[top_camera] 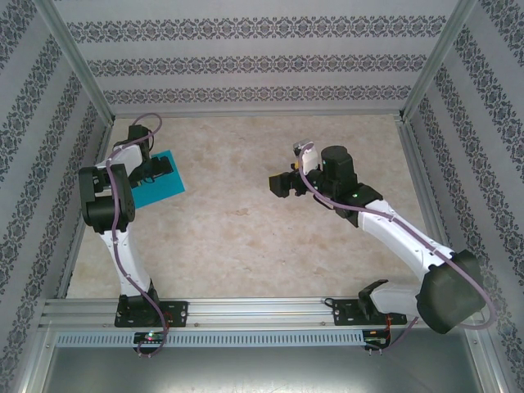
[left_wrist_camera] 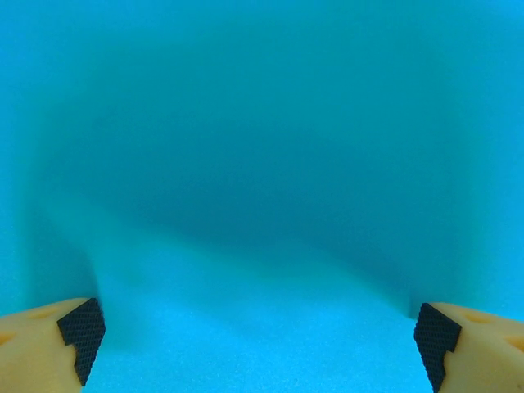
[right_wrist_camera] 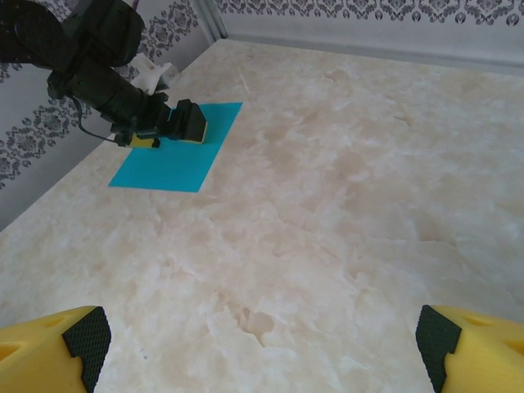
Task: Fold a paper plane with a square sheet of paper (pick it up from the middle)
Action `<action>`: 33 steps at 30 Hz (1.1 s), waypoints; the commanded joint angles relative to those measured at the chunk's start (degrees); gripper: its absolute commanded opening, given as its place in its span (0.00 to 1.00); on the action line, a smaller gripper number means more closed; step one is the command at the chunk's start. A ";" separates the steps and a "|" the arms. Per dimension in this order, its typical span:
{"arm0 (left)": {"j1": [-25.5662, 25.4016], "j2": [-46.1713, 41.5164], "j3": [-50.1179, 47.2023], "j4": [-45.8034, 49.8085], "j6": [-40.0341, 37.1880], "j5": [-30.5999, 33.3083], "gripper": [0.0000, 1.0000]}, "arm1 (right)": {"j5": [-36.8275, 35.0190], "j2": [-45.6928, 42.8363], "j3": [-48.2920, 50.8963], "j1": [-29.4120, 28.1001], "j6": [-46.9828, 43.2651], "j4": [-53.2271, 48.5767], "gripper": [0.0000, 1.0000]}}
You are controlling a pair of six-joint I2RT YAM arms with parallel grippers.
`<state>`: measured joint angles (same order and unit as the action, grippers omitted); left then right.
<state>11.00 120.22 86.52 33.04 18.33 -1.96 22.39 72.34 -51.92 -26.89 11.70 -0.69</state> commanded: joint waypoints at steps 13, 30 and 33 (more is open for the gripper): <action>-1.21 3.28 0.39 6.75 -1.62 -6.73 1.00 | -2.00 1.93 -1.95 -0.26 0.33 -0.55 0.98; -14.19 1.93 1.35 11.21 -1.07 -2.77 1.00 | -3.10 -1.82 1.30 1.20 0.68 -2.40 0.98; -15.68 -0.09 1.31 13.39 -0.43 -1.42 1.00 | -3.42 -2.52 1.14 1.97 0.78 -5.19 0.98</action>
<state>-2.63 120.99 88.53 39.92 16.62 -1.69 19.99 71.35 -51.51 -25.89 11.90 -3.03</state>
